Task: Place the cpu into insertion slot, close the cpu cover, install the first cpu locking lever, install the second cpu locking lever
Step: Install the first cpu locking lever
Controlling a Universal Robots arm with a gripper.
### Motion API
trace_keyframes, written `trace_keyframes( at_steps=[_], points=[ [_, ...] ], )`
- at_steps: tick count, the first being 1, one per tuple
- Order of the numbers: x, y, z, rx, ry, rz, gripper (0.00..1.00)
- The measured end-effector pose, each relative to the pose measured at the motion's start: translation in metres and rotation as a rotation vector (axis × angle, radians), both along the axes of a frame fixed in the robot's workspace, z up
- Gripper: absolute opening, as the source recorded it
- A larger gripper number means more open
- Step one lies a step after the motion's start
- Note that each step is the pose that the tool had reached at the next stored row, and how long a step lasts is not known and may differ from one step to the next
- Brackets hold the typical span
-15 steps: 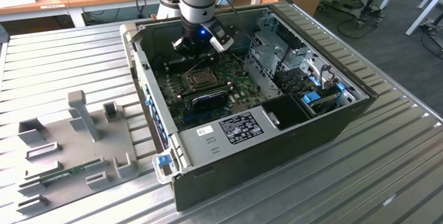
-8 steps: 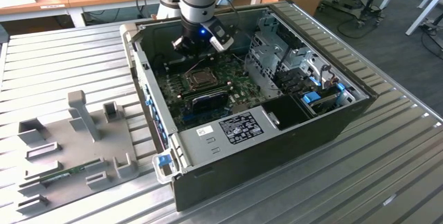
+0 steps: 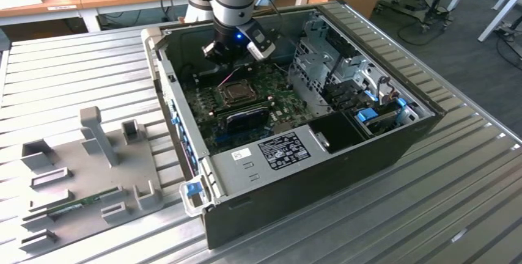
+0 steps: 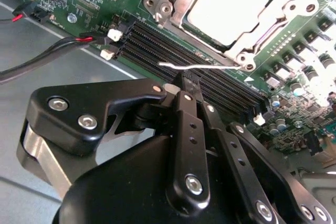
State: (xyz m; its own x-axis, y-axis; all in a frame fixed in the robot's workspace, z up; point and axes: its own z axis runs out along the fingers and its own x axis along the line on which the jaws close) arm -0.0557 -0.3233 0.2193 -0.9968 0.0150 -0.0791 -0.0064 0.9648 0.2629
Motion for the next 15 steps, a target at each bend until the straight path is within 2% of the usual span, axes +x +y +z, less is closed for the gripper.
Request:
trace_keyframes(
  at_steps=[1,2,8,15],
  points=[
    [0.0000,-0.0002,0.0000,0.0083,0.0001,0.000,0.10],
    [-0.0001,-0.0002,0.0000,0.0112,0.0000,0.000,0.10],
    [0.0000,-0.0002,0.0000,0.0115,0.0001,0.004,0.10],
    [-0.0001,-0.0002,0.0001,0.0122,-0.0017,0.072,0.10]
  ],
)
